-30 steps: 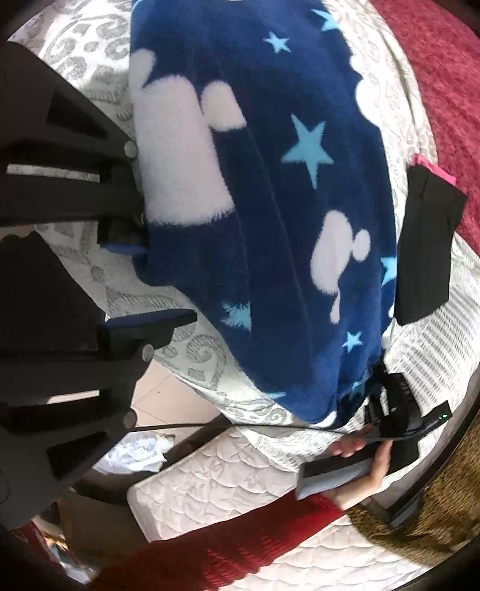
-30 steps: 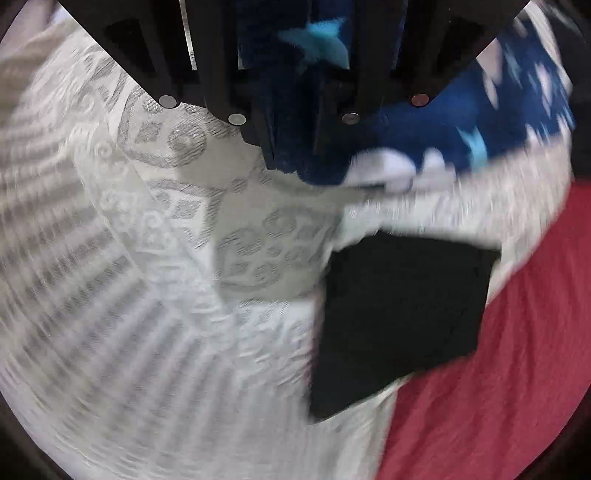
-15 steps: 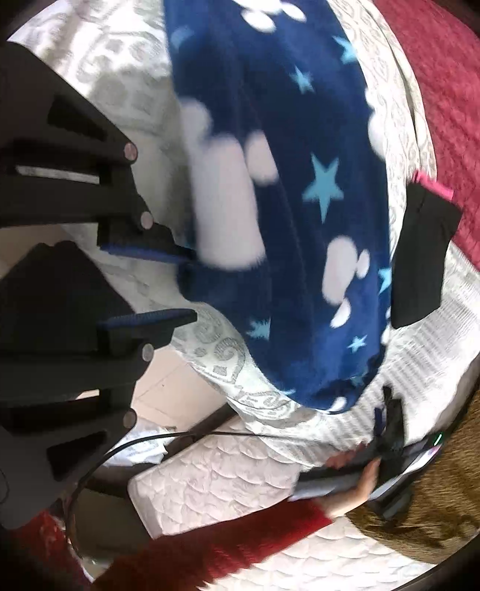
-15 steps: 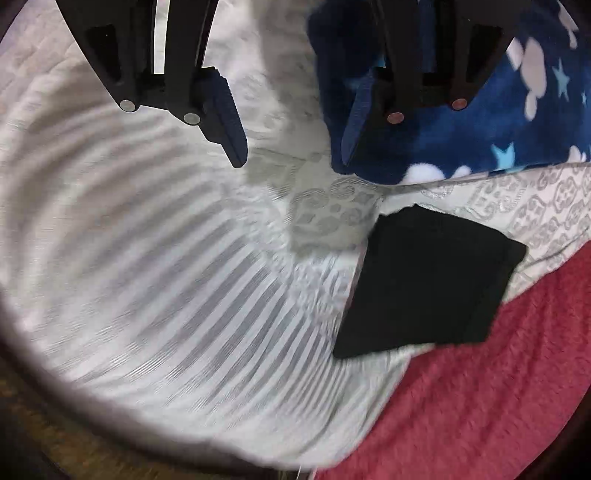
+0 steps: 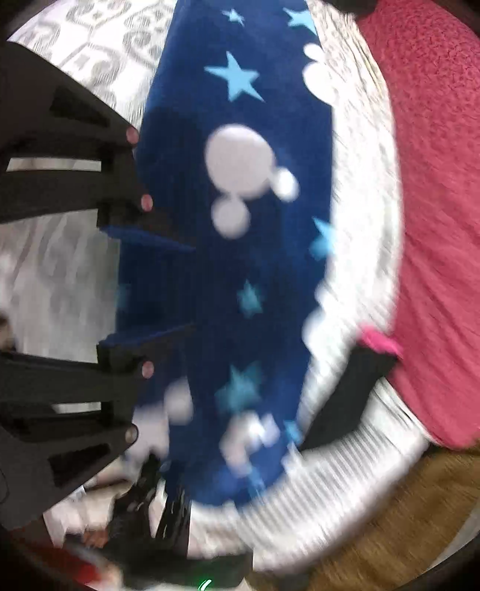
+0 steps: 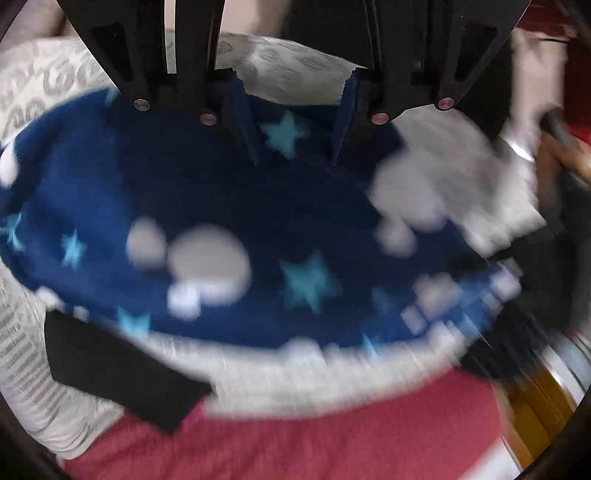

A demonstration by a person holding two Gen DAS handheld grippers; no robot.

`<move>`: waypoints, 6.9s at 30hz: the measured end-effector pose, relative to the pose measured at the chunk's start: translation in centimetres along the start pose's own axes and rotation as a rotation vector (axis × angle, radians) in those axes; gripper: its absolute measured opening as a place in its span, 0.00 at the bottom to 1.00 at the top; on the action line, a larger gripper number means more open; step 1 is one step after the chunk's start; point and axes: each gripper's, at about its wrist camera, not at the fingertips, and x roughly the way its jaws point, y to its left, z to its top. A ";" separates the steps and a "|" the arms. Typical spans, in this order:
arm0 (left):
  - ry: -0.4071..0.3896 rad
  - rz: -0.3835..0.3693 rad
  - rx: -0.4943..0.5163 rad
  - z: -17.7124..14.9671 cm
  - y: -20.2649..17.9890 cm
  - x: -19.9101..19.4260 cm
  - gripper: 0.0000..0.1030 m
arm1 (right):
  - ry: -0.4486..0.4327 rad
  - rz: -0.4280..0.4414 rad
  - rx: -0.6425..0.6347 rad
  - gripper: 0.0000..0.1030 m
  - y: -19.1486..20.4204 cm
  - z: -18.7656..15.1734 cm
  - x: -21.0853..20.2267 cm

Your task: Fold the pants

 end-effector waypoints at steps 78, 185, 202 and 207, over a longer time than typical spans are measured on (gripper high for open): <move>-0.193 0.049 -0.827 -4.5 34.7 -5.3 0.21 | 0.017 0.229 -0.052 0.50 14.6 11.8 4.0; -0.260 0.070 0.411 -2.7 -8.8 -0.4 0.11 | -0.090 0.321 0.294 0.13 0.1 12.8 -1.6; -0.160 0.055 0.423 -3.2 -10.0 2.2 0.11 | -0.048 0.264 0.308 0.15 -2.4 10.2 1.2; -0.149 0.047 0.418 -3.3 -9.9 2.4 0.11 | -0.042 0.217 0.297 0.16 -2.3 10.0 1.7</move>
